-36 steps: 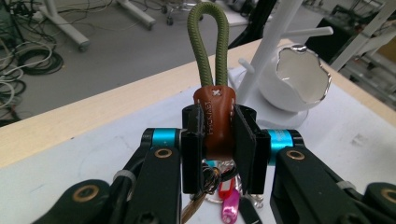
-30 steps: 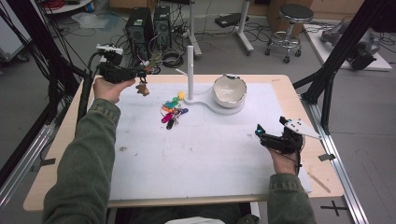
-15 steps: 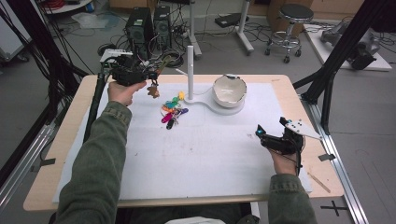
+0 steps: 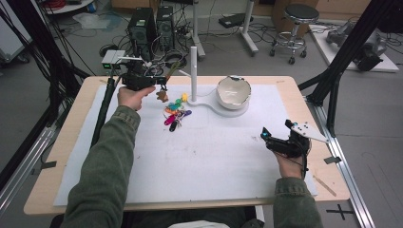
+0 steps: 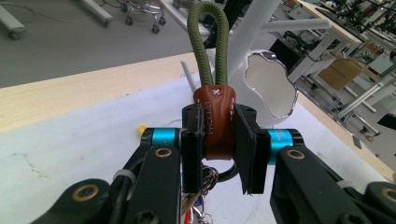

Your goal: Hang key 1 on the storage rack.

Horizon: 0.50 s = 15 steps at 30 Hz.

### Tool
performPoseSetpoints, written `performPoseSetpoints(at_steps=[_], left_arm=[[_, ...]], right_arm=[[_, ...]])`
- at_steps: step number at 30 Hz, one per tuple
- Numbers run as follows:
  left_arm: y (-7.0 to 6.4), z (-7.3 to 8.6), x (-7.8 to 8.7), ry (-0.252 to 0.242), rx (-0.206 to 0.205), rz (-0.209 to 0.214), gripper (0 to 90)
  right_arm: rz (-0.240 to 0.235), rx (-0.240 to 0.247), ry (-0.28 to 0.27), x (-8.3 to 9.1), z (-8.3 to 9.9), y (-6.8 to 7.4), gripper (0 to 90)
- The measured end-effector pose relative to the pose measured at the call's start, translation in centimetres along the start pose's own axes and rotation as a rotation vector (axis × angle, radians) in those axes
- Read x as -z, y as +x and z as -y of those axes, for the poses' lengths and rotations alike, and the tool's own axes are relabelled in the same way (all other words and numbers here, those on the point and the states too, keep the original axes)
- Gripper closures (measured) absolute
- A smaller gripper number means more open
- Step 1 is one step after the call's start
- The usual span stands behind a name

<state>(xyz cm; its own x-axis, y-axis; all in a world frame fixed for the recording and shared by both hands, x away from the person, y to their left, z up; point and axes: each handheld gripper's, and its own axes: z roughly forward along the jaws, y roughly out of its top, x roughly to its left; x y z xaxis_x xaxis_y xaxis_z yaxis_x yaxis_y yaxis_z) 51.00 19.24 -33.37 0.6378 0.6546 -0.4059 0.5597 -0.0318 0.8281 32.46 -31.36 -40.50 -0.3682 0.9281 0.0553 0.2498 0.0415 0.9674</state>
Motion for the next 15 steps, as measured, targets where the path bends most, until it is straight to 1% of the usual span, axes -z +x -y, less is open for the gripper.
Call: performPoseSetpoints(at_steps=[4,7,11,15], left_arm=[[0.1,0.2,-0.5,0.01,0.013,0.0,73.5],[0.1,0.4,-0.8,0.027,0.005,0.007,73.5],[0.1,0.6,-1.2,0.03,0.015,0.014,73.5],[0.1,0.8,-1.7,0.044,0.012,0.021,73.5]], right_arm=[[0.001,0.003,-0.003,0.0,0.0,0.0,3.0],[0.001,0.0,-0.001,0.0,0.0,-0.1,3.0],[0.0,0.001,-0.001,0.0,0.0,-0.1,3.0],[0.0,0.0,-0.001,0.0,0.0,-0.1,3.0]])
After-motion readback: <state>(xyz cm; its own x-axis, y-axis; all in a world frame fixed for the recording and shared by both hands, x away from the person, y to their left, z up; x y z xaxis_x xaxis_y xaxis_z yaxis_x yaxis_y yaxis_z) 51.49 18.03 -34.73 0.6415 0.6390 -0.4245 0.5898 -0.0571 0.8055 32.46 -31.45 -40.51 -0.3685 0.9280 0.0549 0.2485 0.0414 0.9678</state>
